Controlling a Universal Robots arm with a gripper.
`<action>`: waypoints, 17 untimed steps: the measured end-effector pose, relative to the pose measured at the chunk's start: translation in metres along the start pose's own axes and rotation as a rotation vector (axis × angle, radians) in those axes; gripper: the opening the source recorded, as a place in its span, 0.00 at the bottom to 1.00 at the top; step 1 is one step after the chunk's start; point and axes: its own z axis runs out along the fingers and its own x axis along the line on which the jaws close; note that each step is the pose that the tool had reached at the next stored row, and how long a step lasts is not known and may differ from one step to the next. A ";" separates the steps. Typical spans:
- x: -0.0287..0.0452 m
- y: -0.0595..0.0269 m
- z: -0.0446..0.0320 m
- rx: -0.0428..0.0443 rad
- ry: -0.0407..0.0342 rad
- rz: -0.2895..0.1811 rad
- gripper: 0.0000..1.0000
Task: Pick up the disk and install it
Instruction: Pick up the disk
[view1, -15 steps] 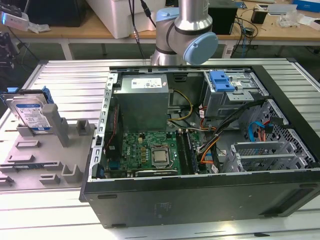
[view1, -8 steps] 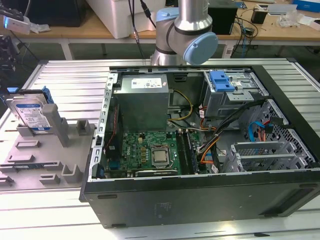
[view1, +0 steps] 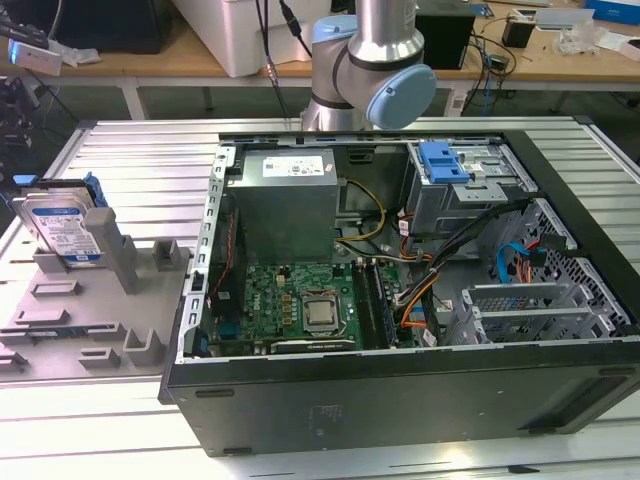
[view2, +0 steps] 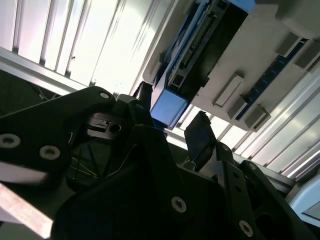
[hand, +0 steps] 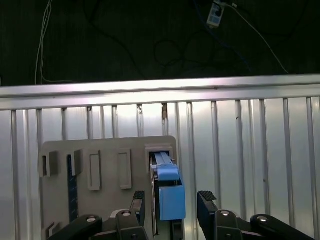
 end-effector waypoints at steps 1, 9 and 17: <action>0.0000 0.0005 0.0012 0.0001 0.0000 -0.001 0.54; 0.0002 0.0016 0.0090 -0.0001 0.0003 -0.008 0.54; 0.0003 0.0024 0.0167 -0.0002 0.0006 -0.015 0.54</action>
